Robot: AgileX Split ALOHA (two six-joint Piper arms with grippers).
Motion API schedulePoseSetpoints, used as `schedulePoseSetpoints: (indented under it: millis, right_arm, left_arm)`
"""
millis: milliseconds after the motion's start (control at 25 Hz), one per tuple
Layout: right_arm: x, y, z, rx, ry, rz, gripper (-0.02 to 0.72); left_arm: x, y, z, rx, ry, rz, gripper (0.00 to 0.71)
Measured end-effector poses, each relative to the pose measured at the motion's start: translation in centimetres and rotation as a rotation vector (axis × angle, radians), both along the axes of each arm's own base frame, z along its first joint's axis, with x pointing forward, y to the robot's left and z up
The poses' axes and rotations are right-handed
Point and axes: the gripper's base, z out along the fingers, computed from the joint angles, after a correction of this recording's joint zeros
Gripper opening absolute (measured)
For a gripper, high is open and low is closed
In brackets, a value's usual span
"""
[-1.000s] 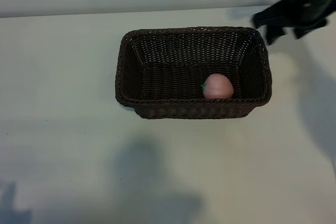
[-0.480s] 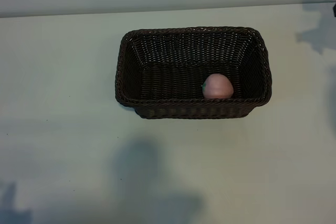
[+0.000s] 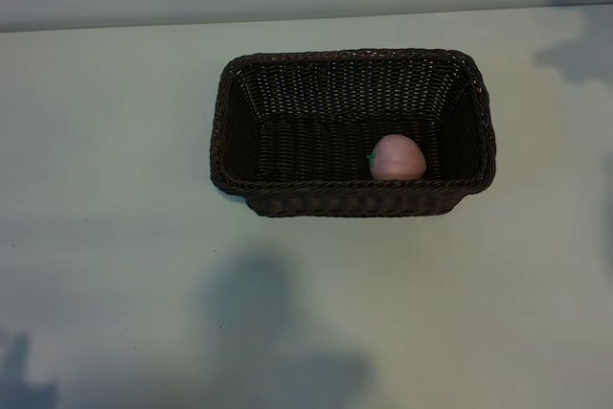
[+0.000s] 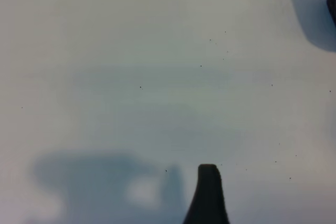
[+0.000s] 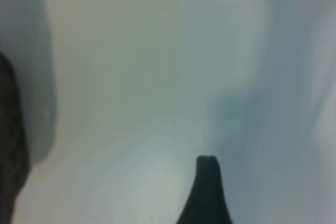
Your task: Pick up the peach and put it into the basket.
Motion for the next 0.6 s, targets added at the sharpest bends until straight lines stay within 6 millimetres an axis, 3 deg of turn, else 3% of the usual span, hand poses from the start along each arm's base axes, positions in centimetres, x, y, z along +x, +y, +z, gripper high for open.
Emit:
schedulePoseSetpoints:
  millis: [320,600]
  right_arm:
    - [-5.3,1.2,7.1,-0.015,-0.179,0.006,0.574]
    - [-12.5,2.7,13.5,-0.051,-0.412,0.003,0.574]
  left_arm:
    - [0.0,0.0,0.0,0.000,0.000,0.000,0.592]
    - [0.0,0.0,0.0,0.000,0.000,0.000,0.592]
